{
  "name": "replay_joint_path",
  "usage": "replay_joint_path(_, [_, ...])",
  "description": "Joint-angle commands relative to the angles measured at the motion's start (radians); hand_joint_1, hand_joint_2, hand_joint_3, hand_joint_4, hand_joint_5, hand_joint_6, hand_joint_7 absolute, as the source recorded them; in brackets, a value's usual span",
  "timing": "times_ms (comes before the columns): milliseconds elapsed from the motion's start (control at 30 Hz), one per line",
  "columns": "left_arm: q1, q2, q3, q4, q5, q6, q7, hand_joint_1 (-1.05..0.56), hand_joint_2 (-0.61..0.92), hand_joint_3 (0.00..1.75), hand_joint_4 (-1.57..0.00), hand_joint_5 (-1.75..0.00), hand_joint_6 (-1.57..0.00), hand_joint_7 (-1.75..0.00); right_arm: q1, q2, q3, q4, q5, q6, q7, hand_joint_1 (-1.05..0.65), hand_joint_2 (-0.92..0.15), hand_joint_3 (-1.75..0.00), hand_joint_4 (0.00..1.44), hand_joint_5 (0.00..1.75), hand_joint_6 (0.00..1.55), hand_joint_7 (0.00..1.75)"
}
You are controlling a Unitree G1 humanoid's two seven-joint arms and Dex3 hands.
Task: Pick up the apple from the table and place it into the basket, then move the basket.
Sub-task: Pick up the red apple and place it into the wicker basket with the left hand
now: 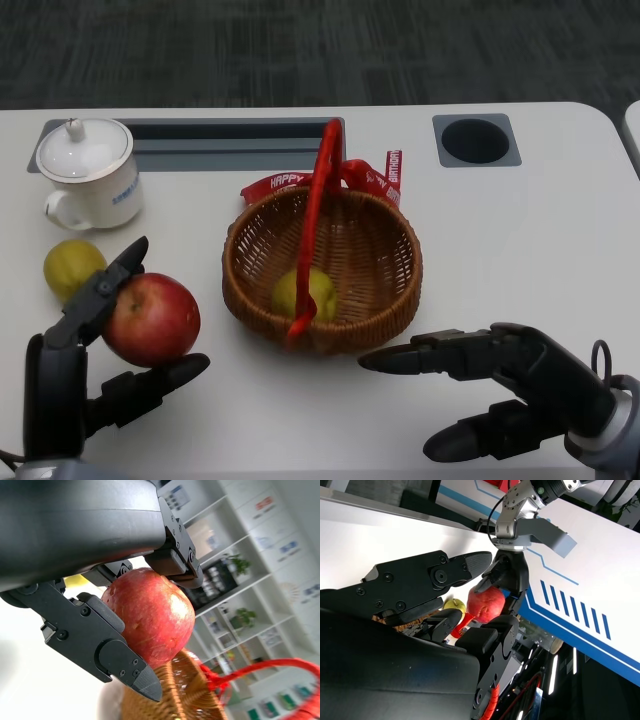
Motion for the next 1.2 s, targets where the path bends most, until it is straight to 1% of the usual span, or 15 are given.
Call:
replay_joint_path(33, [0.044, 0.009, 0.012, -0.143, 0.002, 0.008, -0.007, -0.30, 0.83, 0.00, -1.12, -0.01, -0.86, 0.00, -0.004, -0.002, 0.000, 0.008, 0.013, -0.005, 0.011, -0.39, -0.92, -0.01, 0.71, 0.00, 0.66, 0.00])
replay_joint_path(200, [0.066, 0.012, -0.016, -0.339, -0.053, 0.081, -0.100, -0.30, 0.81, 0.00, -1.10, 0.00, -0.87, -0.01, -0.004, 0.003, 0.002, 0.008, 0.019, 0.001, 0.022, -0.38, -0.92, -0.01, 0.71, 0.00, 0.66, 0.00])
replay_joint_path(333, [0.057, 0.005, -0.043, -0.481, -0.102, 0.207, -0.183, -0.31, 0.79, 0.00, -1.11, -0.01, -0.88, -0.01, -0.004, 0.007, 0.002, 0.010, 0.018, 0.003, 0.027, -0.38, -0.92, -0.01, 0.72, 0.00, 0.67, 0.00])
replay_joint_path(433, [0.019, -0.002, -0.062, -0.526, -0.118, 0.285, -0.228, -0.31, 0.79, 0.00, -1.10, 0.00, -0.88, -0.01, -0.001, 0.007, 0.001, 0.007, 0.016, 0.005, 0.027, -0.38, -0.92, -0.01, 0.72, 0.00, 0.67, 0.00])
replay_joint_path(533, [-0.040, -0.003, -0.073, -0.509, -0.148, 0.336, -0.271, -0.31, 0.80, 0.01, -1.09, 0.00, -0.87, 0.00, 0.001, 0.009, 0.000, 0.007, 0.015, 0.002, 0.027, -0.39, -0.92, -0.02, 0.72, 0.00, 0.67, 0.00])
replay_joint_path(633, [-0.111, -0.001, -0.079, -0.453, -0.195, 0.374, -0.325, -0.30, 0.81, 0.01, -1.09, 0.00, -0.86, 0.00, 0.005, 0.011, -0.001, 0.005, 0.015, 0.002, 0.025, -0.39, -0.92, -0.02, 0.72, 0.00, 0.67, 0.00])
replay_joint_path(733, [-0.187, -0.001, -0.081, -0.359, -0.210, 0.384, -0.356, -0.30, 0.81, 0.01, -1.09, -0.01, -0.87, -0.01, 0.009, 0.013, -0.003, 0.006, 0.016, -0.002, 0.023, -0.39, -0.92, -0.02, 0.72, 0.00, 0.67, 0.00])
replay_joint_path(967, [-0.379, 0.007, -0.094, -0.037, -0.162, 0.334, -0.364, -0.36, 0.81, 0.00, -1.13, -0.01, -0.89, -0.01, 0.024, 0.012, -0.004, -0.005, 0.008, -0.004, 0.015, -0.39, -0.92, -0.03, 0.72, 0.00, 0.67, 0.00])
replay_joint_path(1200, [-0.532, -0.018, -0.117, 0.285, -0.139, 0.272, -0.360, -0.35, 0.80, 0.00, -1.14, -0.01, -0.92, -0.01, 0.048, 0.007, -0.005, -0.027, -0.002, -0.013, -0.001, -0.39, -0.92, -0.05, 0.72, 0.00, 0.67, 0.00])
